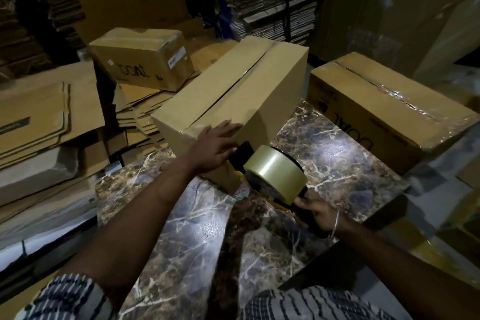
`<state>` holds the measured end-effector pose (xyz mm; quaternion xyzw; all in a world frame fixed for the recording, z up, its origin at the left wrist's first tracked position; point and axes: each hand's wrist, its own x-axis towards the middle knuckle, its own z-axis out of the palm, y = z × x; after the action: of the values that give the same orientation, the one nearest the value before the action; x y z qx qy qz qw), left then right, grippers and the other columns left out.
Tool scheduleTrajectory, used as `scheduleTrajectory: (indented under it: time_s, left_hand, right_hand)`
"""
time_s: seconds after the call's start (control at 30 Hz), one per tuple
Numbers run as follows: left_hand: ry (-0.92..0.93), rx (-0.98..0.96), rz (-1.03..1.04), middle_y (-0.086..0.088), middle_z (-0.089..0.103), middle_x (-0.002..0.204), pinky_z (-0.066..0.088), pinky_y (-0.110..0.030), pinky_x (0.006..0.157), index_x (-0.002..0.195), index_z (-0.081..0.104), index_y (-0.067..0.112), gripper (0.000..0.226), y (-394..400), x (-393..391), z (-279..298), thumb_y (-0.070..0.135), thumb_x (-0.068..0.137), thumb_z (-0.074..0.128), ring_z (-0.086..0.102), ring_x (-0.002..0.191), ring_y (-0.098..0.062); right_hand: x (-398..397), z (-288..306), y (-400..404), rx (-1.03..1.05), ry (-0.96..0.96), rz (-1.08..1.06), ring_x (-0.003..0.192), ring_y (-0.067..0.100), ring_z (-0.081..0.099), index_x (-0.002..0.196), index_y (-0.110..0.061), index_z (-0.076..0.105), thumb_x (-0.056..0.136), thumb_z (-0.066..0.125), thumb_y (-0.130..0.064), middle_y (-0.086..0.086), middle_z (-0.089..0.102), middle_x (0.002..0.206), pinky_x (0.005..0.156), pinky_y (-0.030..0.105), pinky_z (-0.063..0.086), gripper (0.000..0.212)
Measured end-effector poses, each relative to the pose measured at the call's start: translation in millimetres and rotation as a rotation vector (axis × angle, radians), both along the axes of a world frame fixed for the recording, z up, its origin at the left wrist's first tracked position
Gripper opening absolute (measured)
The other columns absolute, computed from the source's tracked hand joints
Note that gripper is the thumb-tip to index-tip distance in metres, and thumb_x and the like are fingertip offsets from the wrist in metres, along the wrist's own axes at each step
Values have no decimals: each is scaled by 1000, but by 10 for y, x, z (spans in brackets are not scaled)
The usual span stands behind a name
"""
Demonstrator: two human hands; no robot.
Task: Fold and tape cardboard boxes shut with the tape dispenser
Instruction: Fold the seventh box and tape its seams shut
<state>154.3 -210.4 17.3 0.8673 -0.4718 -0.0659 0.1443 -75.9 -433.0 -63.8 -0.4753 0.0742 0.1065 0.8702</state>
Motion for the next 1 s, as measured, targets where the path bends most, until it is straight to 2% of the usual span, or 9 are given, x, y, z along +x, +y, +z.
scheduleTrajectory:
  time_s: [0.17, 0.3, 0.37, 0.47, 0.67, 0.8, 0.9, 0.97, 1.0]
  left_hand:
    - [79, -24, 37, 16, 24, 161, 7, -56, 117, 109, 74, 16, 39, -14, 10, 25, 37, 90, 47, 5, 150, -3]
    - [96, -7, 48, 16, 25, 161, 7, -55, 117, 109, 76, 18, 35, -32, 15, 49, 32, 87, 51, 7, 147, 2]
    - [103, 0, 46, 17, 25, 161, 7, -56, 118, 110, 76, 20, 26, -29, 31, 52, 21, 91, 59, 8, 147, 2]
    - [113, 18, 44, 20, 22, 160, 6, -56, 120, 117, 74, 24, 33, -30, 23, 69, 8, 91, 63, 7, 146, 5]
    - [189, 11, 34, 21, 24, 161, 2, -53, 118, 124, 69, 30, 43, -28, 38, 105, 4, 90, 67, 10, 150, 2]
    - [219, -1, 32, 28, 24, 157, 0, -49, 116, 119, 69, 36, 41, -11, 32, 135, 6, 91, 68, 10, 147, 7]
    - [224, 23, 25, 25, 23, 159, -1, -55, 117, 102, 71, 39, 30, -7, 9, 192, 11, 90, 69, 9, 146, 7]
    - [223, 41, 47, 24, 23, 160, -1, -59, 117, 91, 66, 43, 22, -20, -26, 218, 21, 92, 70, 10, 147, 5]
    - [213, 46, 64, 24, 24, 160, 0, -60, 118, 88, 65, 43, 19, -41, -47, 228, 25, 92, 69, 11, 149, 2]
  right_hand:
    - [68, -34, 0, -23, -24, 23, 46, 14, 54, 80, -14, 78, 45, 97, -50, 9, 62, 64, 45, 19, 38, 53]
    - [127, -194, 43, -37, 36, -58, 93, 30, 47, 97, -19, 79, 56, 95, -46, 20, 52, 108, 73, 32, 37, 52]
    - [161, -149, 65, -11, 74, -10, 79, 24, 53, 95, -20, 80, 46, 99, -48, 12, 61, 95, 70, 31, 38, 60]
    - [182, -2, 98, 26, 54, 45, 48, 12, 60, 94, -11, 75, 27, 101, -47, 2, 68, 66, 47, 21, 44, 81]
    - [199, 214, 124, 127, 31, 12, 46, 9, 65, 104, -5, 55, 14, 102, -41, 1, 69, 61, 40, 19, 47, 108]
    - [256, 148, 90, 124, 21, -12, 46, 11, 62, 102, -11, 74, 27, 103, -43, 3, 70, 67, 41, 21, 46, 86]
    - [237, 119, 22, 90, 111, -41, 38, 11, 58, 100, -1, 66, 30, 100, -22, 4, 64, 54, 35, 18, 42, 81]
    - [196, 66, -75, 123, 180, -104, 36, 12, 57, 88, 0, 68, 46, 97, -11, 6, 62, 51, 34, 18, 42, 52]
    - [183, 51, -116, 121, 188, -131, 34, 12, 54, 84, -4, 69, 55, 97, -22, 7, 60, 50, 33, 18, 40, 44]
